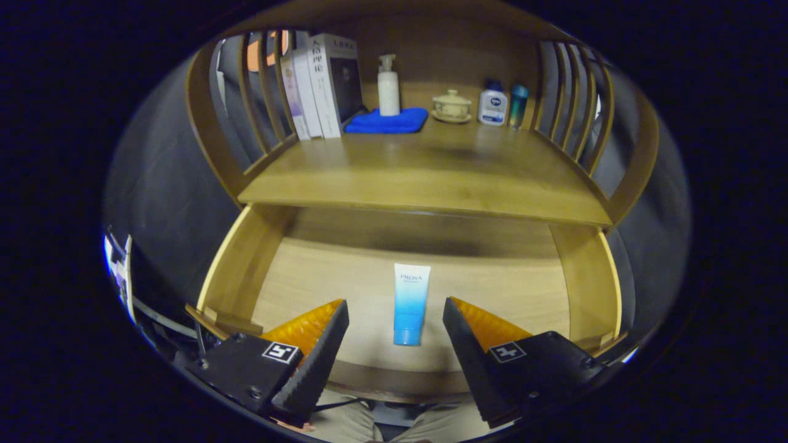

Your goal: Pull open the drawer, take out the items inside it, and place them on the countertop above the cabinet.

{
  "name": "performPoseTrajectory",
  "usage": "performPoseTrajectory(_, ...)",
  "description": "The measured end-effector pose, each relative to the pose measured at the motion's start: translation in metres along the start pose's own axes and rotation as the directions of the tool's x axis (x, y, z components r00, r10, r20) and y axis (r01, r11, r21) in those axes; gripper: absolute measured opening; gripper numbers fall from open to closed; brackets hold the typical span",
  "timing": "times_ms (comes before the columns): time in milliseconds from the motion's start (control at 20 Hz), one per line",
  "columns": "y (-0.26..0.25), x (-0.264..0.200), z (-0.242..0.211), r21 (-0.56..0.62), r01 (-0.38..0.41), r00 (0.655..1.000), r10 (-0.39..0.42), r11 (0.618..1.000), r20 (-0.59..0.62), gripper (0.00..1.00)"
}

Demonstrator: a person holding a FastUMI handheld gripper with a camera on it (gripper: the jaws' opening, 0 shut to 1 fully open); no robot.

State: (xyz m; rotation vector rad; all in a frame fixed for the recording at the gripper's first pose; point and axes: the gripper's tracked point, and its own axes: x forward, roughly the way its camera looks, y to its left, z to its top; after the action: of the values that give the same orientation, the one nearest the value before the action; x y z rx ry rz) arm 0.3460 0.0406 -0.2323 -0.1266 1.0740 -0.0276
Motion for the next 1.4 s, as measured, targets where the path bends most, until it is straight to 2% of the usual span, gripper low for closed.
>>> performPoseTrajectory(300,-0.006,0.040,-0.011,-0.014,0.067,0.977,-0.068,0.998,-0.204,0.95)
performPoseTrajectory(550,-0.008,0.063,-0.020,0.032,0.059,0.949,-0.046,0.998,-0.313,0.91)
performPoseTrajectory(700,-0.009,0.073,-0.026,0.036,0.075,0.929,-0.057,0.997,-0.365,0.83)
performPoseTrajectory(850,-0.014,0.081,-0.024,0.040,0.106,0.921,-0.083,0.994,-0.380,0.79)
performPoseTrajectory(1000,-0.017,0.088,-0.030,0.041,0.119,0.910,-0.093,0.992,-0.404,0.65)
performPoseTrajectory(1150,-0.019,0.088,-0.028,0.035,0.122,0.918,-0.099,0.992,-0.385,0.52)
performPoseTrajectory(1400,-0.016,0.081,-0.027,0.060,0.078,0.927,-0.050,0.995,-0.371,0.46)
